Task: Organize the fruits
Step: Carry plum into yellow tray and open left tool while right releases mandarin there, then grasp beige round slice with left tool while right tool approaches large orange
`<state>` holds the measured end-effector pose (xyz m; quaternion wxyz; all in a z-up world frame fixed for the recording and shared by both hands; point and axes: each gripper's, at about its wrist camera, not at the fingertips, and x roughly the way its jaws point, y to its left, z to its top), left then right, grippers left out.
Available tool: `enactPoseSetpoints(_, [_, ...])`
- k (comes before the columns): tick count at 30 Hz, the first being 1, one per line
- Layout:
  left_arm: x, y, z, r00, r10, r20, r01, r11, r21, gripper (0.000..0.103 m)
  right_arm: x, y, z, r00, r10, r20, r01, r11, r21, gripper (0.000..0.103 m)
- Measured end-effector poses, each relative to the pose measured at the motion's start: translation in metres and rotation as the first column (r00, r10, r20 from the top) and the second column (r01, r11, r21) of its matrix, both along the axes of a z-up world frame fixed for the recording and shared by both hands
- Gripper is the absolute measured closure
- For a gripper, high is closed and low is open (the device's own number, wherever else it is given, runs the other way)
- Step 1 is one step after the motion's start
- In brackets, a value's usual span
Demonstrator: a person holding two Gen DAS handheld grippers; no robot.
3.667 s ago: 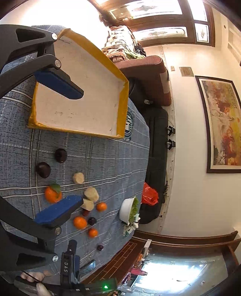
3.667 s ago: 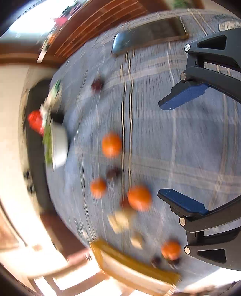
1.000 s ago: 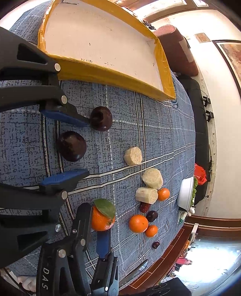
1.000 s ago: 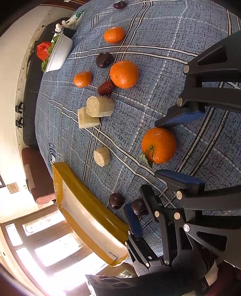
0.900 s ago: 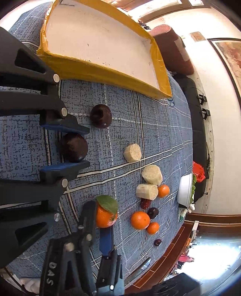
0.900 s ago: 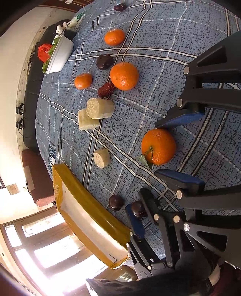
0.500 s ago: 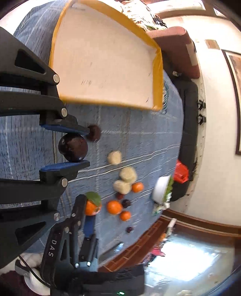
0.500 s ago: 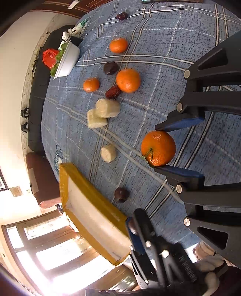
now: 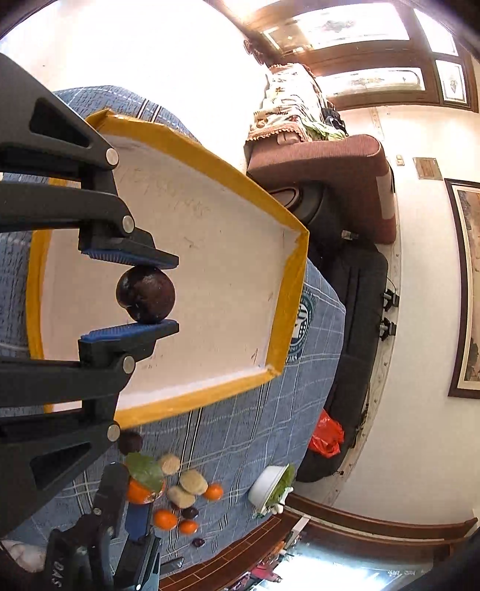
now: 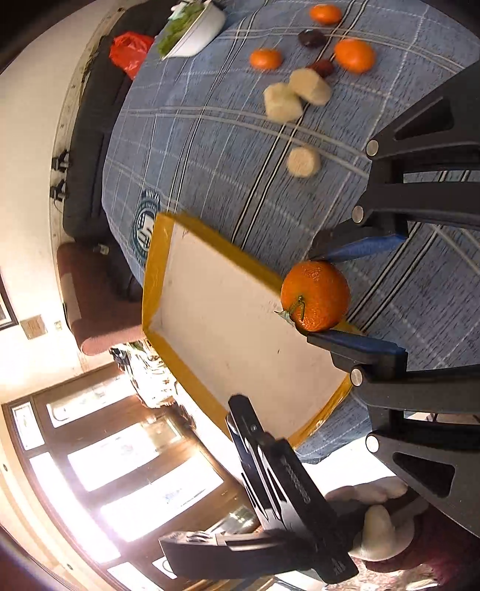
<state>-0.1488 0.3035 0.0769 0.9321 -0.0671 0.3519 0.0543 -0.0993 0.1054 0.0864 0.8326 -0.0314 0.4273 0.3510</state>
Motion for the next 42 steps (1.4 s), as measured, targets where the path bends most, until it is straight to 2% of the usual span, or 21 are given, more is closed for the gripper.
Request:
enactPoseSetpoints(6, [0.017,0.027,-0.022,0.997,0.048,-0.066,-0.047,0.999,0.017,0.075,0.0,0.066,-0.006,0.994,0.112,-0.004,-0.112,0.993,-0.036,0.062])
enactPoseSetpoints(10, [0.019,0.04,-0.031,0.993,0.074,-0.089,-0.075,0.997,-0.005,0.075,0.003,0.096,-0.023,0.988,0.149,-0.028,-0.15,0.986,-0.075,0.062])
enactPoseSetpoints(14, [0.018,0.048,-0.036,0.991,0.09,-0.102,-0.092,0.996,-0.02,0.075,0.005,0.104,-0.036,0.989,0.144,-0.038,-0.147,0.985,-0.092,0.061])
enactPoseSetpoints(18, [0.018,0.053,-0.036,0.989,0.104,-0.107,-0.11,0.992,-0.054,0.073,0.006,0.106,-0.039,0.991,0.134,-0.011,-0.134,0.984,-0.114,0.06])
enactPoseSetpoints(20, [0.015,0.054,-0.031,0.989,0.105,-0.1,-0.113,0.991,-0.075,0.061,0.008,0.104,-0.036,0.992,0.123,0.006,-0.121,0.986,-0.111,0.057])
enactPoseSetpoints(21, [0.013,0.053,-0.029,0.991,0.103,-0.089,-0.11,0.99,-0.084,0.06,0.01,0.102,-0.034,0.993,0.118,0.008,-0.116,0.988,-0.102,0.054])
enactPoseSetpoints(22, [0.011,0.052,-0.025,0.991,0.105,-0.084,-0.112,0.99,-0.082,0.054,0.011,0.1,-0.031,0.994,0.111,0.011,-0.11,0.99,-0.092,0.047])
enactPoseSetpoints(23, [0.009,0.051,-0.023,0.99,0.113,-0.08,-0.119,0.99,-0.075,0.046,0.011,0.096,-0.027,0.995,0.1,0.018,-0.098,0.992,-0.081,0.04])
enactPoseSetpoints(24, [0.007,0.051,-0.019,0.99,0.121,-0.073,-0.126,0.99,-0.07,0.044,0.012,0.094,-0.025,0.996,0.091,0.026,-0.089,0.993,-0.073,0.038])
enactPoseSetpoints(27, [0.0,0.051,-0.01,0.991,0.125,-0.052,-0.129,0.989,-0.076,0.042,0.015,0.082,-0.016,0.997,0.063,0.04,-0.061,0.997,-0.05,0.038])
enactPoseSetpoints(32, [-0.013,0.044,0.008,0.992,0.125,-0.021,-0.126,0.989,-0.083,0.034,0.017,0.044,-0.001,0.999,-0.005,0.043,0.005,1.0,-0.003,0.038])
enactPoseSetpoints(38, [-0.021,0.011,0.028,0.998,0.062,0.01,-0.061,0.995,-0.083,0.029,0.029,-0.044,0.011,0.987,-0.157,0.03,0.156,0.987,0.042,0.037])
enactPoseSetpoints(42, [-0.017,-0.032,0.034,0.999,-0.041,0.02,0.043,0.996,-0.077,0.027,0.039,-0.118,0.009,0.951,-0.31,0.004,0.309,0.949,0.058,0.036])
